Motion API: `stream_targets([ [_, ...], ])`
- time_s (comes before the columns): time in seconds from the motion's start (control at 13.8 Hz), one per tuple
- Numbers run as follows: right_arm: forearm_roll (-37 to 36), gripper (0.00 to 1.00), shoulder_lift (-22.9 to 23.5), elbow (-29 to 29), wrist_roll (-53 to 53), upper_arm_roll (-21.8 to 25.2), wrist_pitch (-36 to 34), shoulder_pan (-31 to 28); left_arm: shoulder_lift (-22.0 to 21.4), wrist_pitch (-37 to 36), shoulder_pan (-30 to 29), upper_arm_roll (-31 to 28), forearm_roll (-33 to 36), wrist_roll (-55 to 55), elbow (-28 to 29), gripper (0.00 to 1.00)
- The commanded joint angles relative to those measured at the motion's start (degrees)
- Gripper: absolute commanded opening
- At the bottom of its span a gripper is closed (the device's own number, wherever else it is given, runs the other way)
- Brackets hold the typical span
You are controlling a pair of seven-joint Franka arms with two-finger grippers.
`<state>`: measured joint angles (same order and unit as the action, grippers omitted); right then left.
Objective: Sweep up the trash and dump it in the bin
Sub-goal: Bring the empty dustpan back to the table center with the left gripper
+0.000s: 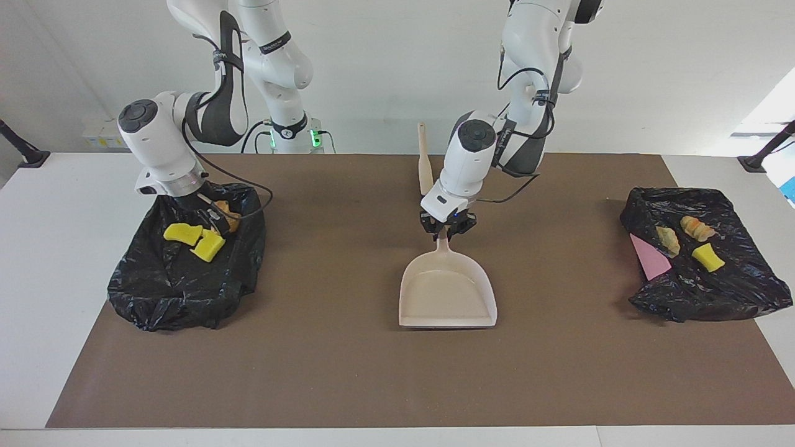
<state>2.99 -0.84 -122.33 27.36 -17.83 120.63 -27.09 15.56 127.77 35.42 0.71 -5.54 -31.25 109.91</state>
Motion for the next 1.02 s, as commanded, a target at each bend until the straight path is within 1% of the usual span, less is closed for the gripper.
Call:
stream_targets([
  [0.0, -1.06, 1.0, -3.09, 10.93, -7.63, -0.53, -14.13, -0.42, 0.35, 0.38, 1.23, -1.15, -0.26, -1.97, -0.4, 0.48],
  [0.07, -0.97, 1.0, -4.24, 14.98, -11.32, -0.88, -19.32, -0.16, 0.18, 0.12, 1.15, -1.24, -0.17, -2.15, -0.4, 0.99],
  [0.15, -0.88, 1.0, -5.12, 18.76, -13.8, -1.23, -23.55, -0.07, -0.35, -0.76, 0.27, -1.32, -0.17, -2.24, -0.58, 1.0],
  [0.29, -1.06, 1.0, -4.87, 26.84, -14.79, -1.5, -31.21, 1.24, -1.84, -2.43, -2.35, -1.68, -0.08, -1.8, -0.84, 1.0],
  [0.44, -1.49, 1.0, -4.43, 31.96, -14.79, -1.59, -35.79, 3.08, -2.63, -3.05, -5.69, -1.76, 0.62, -1.01, -1.36, 1.0],
  [0.58, -3.94, 1.0, -1.72, 36.87, -14.7, -1.68, -39.05, 7.38, -2.98, -3.22, -9.56, -1.68, 1.76, 1.7, -2.33, 1.0],
  [0.65, -5.35, 1.0, -0.83, 38.38, -14.7, -1.68, -39.59, 8.19, -3.6, -3.66, -11.75, -1.68, 1.76, 4.76, -2.51, 1.0],
  [0.87, -5.54, 1.0, -0.74, 38.48, -14.79, -1.76, -39.24, 8.46, -3.6, -4.54, -17.29, -1.68, 1.76, 11.62, -4.0, 1.0],
  [0.95, -5.71, 1.0, -0.74, 38.48, -14.79, -2.81, -39.41, 8.46, -3.78, -4.63, -19.14, -1.68, 1.68, 15.39, -4.09, 1.0],
])
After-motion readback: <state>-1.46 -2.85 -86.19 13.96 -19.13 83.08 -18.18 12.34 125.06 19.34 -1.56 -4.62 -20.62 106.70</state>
